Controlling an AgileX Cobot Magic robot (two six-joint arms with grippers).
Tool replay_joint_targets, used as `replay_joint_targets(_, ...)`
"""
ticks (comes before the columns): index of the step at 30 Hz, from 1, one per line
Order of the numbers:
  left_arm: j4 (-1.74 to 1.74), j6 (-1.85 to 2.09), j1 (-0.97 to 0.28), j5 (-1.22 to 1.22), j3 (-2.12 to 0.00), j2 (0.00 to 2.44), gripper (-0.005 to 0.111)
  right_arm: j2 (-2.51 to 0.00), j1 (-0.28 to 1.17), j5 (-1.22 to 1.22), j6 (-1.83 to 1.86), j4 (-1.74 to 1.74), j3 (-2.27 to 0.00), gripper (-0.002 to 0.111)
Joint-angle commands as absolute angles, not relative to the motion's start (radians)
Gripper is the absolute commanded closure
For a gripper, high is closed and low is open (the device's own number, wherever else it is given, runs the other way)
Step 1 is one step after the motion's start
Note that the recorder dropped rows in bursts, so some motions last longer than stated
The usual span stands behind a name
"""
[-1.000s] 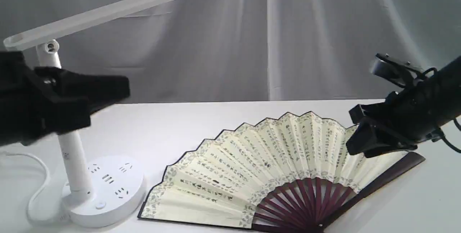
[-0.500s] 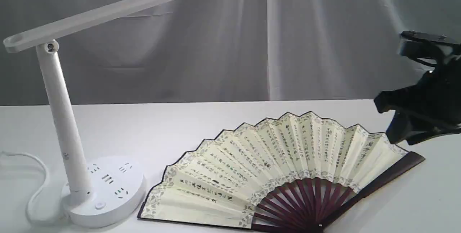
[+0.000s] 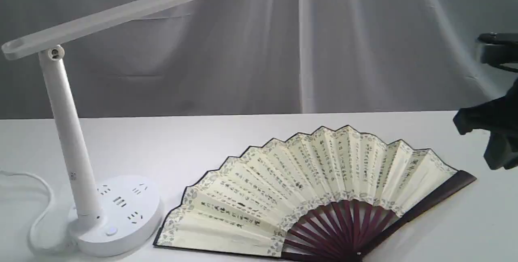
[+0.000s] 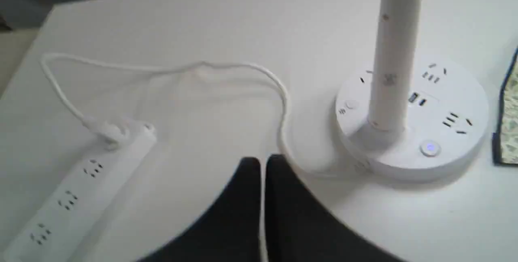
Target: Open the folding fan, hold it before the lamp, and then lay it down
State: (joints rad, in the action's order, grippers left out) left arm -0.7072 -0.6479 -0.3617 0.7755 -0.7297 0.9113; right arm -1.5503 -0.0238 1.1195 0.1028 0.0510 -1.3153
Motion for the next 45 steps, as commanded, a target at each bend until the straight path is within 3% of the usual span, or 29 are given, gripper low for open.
replay_joint_targets(1,-0.584,-0.608,-0.360,0.769,-0.723,0.932,0.107,-1.490,-0.021,1.119,0.097,0.030,-1.274,0.108)
replay_joint_targets(10,-0.318,-0.405,-0.349,0.715,-0.723,1.086,0.107,-1.304,-0.021,1.013,0.095,0.034,-1.036,0.108)
replay_joint_targets(18,0.057,-0.102,-0.007,0.705,-0.723,1.148,0.107,-1.233,-0.021,0.974,0.098,0.039,-0.954,0.108)
replay_joint_targets(22,0.211,0.068,0.055,0.714,-0.723,1.151,0.107,-1.237,-0.021,0.954,0.119,0.049,-0.924,0.108)
replay_joint_targets(30,0.127,0.107,0.053,0.746,-0.723,1.151,0.107,-1.210,-0.021,0.907,0.099,0.000,-0.848,0.108)
replay_joint_targets(37,-0.088,-0.057,-0.059,0.763,-0.723,1.151,0.107,-1.096,-0.021,0.884,0.025,-0.077,-0.788,0.108)
replay_joint_targets(45,-0.043,-0.075,-0.068,0.757,-0.723,1.136,0.107,-0.989,-0.021,0.880,0.022,-0.092,-0.786,0.108)
